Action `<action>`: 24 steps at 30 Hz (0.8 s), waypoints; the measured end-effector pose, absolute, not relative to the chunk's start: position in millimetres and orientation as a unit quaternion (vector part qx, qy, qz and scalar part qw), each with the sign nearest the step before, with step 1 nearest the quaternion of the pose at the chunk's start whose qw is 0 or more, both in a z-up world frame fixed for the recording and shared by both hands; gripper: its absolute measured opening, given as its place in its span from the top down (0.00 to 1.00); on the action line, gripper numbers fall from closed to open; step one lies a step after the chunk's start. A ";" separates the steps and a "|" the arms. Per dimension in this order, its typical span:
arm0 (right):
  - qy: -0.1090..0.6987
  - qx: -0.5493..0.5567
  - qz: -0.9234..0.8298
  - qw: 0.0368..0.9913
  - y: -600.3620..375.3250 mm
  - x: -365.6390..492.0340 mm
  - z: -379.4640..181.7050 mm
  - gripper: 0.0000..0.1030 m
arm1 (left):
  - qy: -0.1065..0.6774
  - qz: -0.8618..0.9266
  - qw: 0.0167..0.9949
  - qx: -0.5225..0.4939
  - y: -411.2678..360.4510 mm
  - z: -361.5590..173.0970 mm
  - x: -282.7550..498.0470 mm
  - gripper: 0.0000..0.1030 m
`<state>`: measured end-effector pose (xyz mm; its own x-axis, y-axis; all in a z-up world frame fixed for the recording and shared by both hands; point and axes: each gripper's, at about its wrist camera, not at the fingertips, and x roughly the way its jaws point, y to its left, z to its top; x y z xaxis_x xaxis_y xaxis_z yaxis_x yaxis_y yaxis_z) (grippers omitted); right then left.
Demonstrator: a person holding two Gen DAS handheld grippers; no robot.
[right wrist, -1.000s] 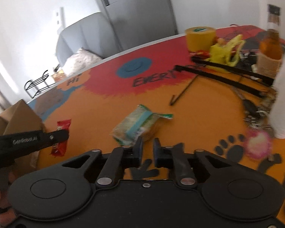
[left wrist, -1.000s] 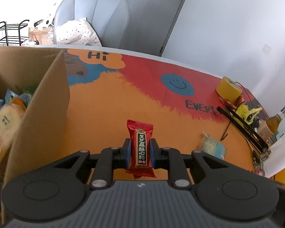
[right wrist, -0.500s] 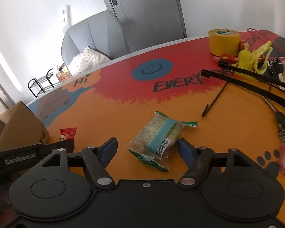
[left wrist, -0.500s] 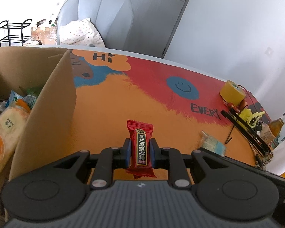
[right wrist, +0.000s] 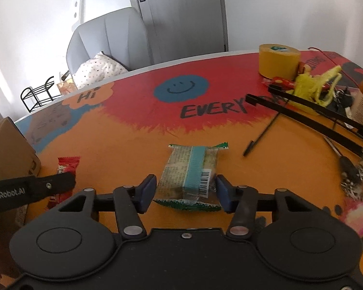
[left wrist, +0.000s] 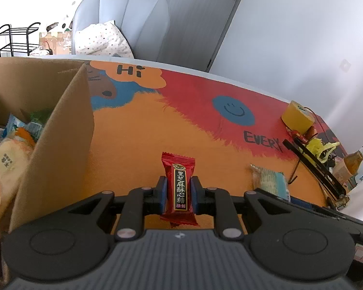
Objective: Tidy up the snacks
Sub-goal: 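Lift both held snacks and carry them over the cardboard box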
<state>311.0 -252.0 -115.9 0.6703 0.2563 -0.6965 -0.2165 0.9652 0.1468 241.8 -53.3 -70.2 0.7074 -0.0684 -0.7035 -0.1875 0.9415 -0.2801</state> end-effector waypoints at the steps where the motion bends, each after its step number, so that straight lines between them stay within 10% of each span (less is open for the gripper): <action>1: 0.385 0.026 0.128 0.914 -253.7 309.0 -115.7 0.52 | 0.380 0.032 0.909 -0.168 -53.4 -69.2 240.4 0.82; 24: 0.334 0.063 0.195 0.920 -243.6 269.1 -65.7 0.58 | 0.327 0.030 0.928 -0.179 -30.2 -20.0 198.7 0.82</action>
